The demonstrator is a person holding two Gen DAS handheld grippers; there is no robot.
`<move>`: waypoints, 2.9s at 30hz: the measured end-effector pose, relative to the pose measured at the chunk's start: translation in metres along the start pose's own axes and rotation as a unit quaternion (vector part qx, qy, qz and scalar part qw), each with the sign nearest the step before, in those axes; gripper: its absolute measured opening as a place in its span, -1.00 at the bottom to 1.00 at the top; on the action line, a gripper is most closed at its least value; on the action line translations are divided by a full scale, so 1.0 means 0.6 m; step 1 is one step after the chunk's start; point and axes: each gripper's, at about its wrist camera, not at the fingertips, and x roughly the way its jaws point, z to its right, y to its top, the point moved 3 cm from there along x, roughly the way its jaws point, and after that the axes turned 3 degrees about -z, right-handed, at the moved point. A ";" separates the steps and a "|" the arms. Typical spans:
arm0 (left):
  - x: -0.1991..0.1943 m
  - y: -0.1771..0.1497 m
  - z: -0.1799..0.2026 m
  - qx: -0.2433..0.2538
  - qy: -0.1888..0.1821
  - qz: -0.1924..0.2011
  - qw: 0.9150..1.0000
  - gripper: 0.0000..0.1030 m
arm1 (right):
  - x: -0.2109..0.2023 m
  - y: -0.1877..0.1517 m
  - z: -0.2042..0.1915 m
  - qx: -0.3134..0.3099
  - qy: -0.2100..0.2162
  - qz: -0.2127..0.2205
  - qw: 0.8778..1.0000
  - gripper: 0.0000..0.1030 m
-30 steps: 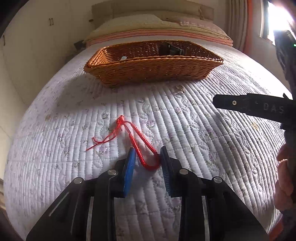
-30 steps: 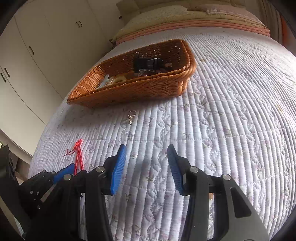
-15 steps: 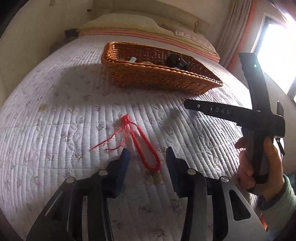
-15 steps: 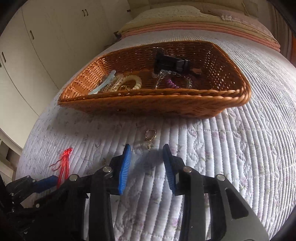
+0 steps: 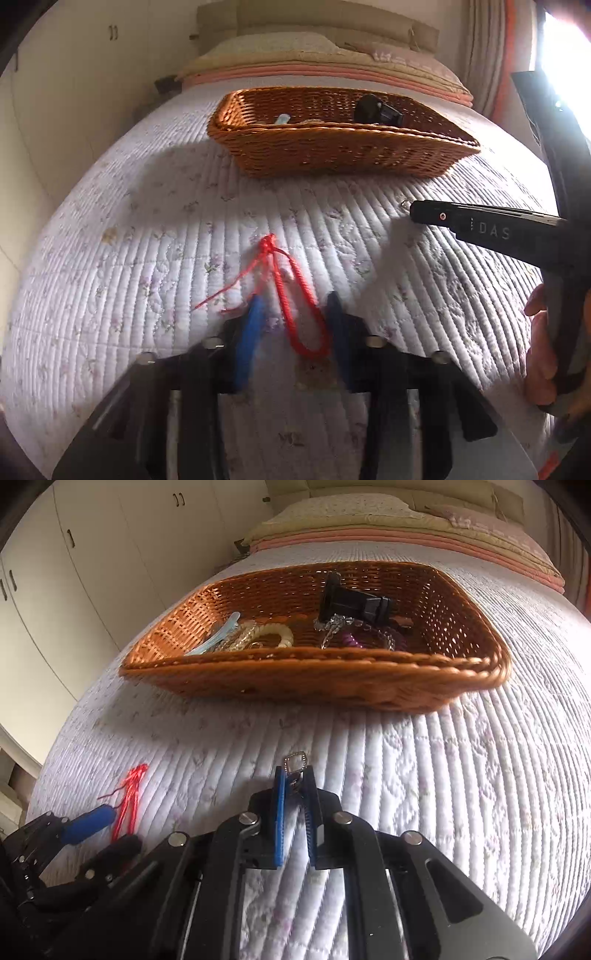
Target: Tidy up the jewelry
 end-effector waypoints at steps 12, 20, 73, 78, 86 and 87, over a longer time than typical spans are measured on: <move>-0.019 -0.009 0.001 -0.001 -0.045 0.024 0.999 -0.96 | -0.075 -0.066 0.010 -0.014 0.031 0.031 0.999 -0.85; -0.039 -0.011 0.001 -0.014 -0.071 0.040 0.997 -0.96 | -0.096 -0.072 0.008 -0.001 0.055 0.037 0.998 -0.85; 0.124 0.269 -0.052 -0.046 -0.118 0.064 0.990 -0.75 | 0.103 0.274 -0.003 0.000 0.008 -0.036 0.999 -0.63; 0.087 0.264 -0.049 -0.046 -0.112 0.101 0.988 -0.03 | 0.054 0.269 -0.004 0.003 0.013 0.000 1.000 -0.20; -0.015 0.243 -0.059 -0.074 -0.095 0.156 0.980 0.15 | -0.105 0.230 0.002 -0.004 0.001 0.095 0.995 0.15; -0.030 0.235 -0.059 -0.077 -0.095 0.163 0.979 0.18 | -0.130 0.219 0.000 -0.013 -0.009 0.111 0.994 0.18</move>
